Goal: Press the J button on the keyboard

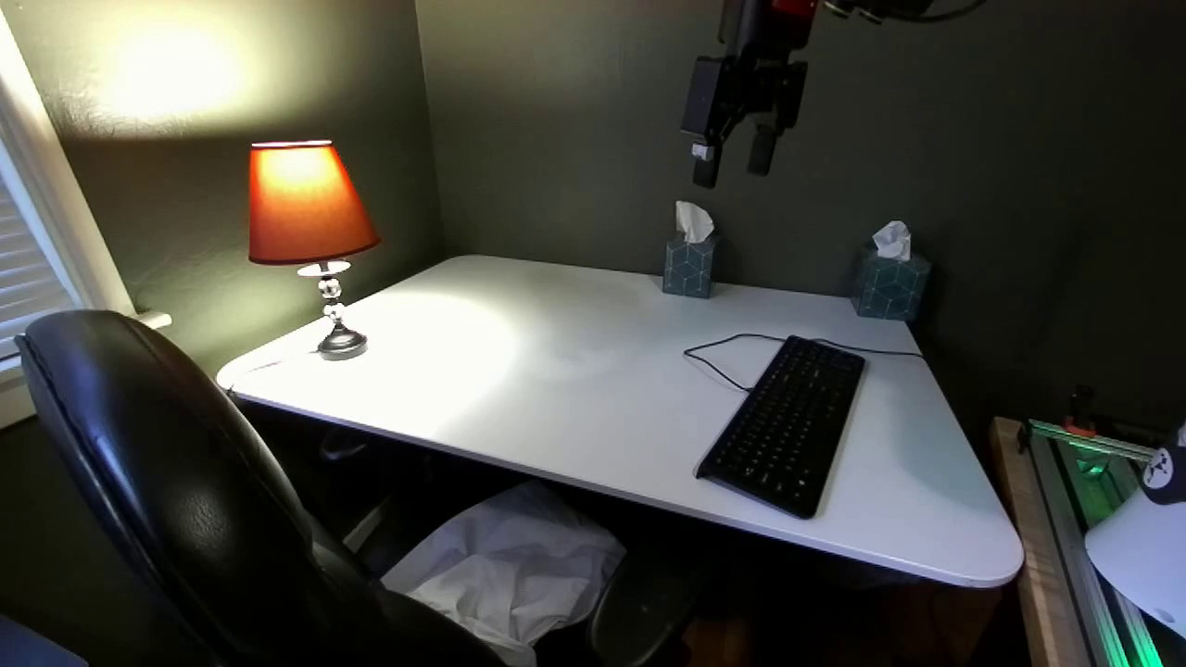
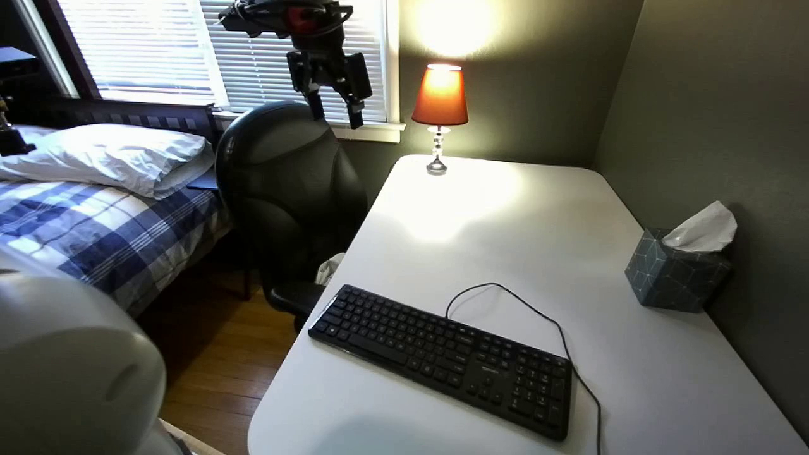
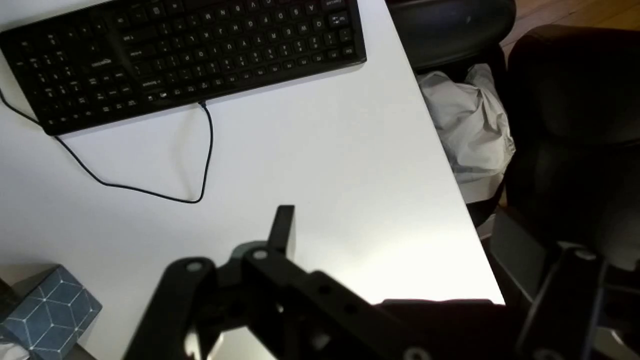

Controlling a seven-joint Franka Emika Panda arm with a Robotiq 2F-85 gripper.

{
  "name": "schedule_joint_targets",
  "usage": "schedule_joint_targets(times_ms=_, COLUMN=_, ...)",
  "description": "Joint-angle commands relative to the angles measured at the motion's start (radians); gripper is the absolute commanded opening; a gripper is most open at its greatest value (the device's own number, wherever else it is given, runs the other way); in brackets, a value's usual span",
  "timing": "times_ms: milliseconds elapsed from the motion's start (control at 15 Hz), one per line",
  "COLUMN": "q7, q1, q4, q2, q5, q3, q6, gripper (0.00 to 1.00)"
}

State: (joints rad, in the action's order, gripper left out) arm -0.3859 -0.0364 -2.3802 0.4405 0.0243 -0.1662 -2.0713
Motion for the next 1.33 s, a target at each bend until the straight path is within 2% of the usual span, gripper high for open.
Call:
schedule_joint_targets(times_ms=0, q7=-0.021, q1=-0.022, q4=0.003, q2=-0.037, q5=0.02, q3=0.032, q6=-0.011, gripper=1.0)
schedule_joint_targets(times_ms=400, q7=0.028, q1=-0.076, q4=-0.018, q2=-0.107, q5=0.118, q3=0.101, q6=-0.049, gripper=1.0)
schedule_joint_targets(times_ms=733, q7=0.202, q1=-0.074, q4=-0.012, q2=-0.2, q5=0.182, q3=0.163, q6=-0.036, gripper=1.0)
schedule_joint_targets(times_ms=1267, q7=0.426, q1=-0.071, q4=0.008, q2=-0.353, q5=0.162, q3=0.225, q6=0.036, gripper=1.0)
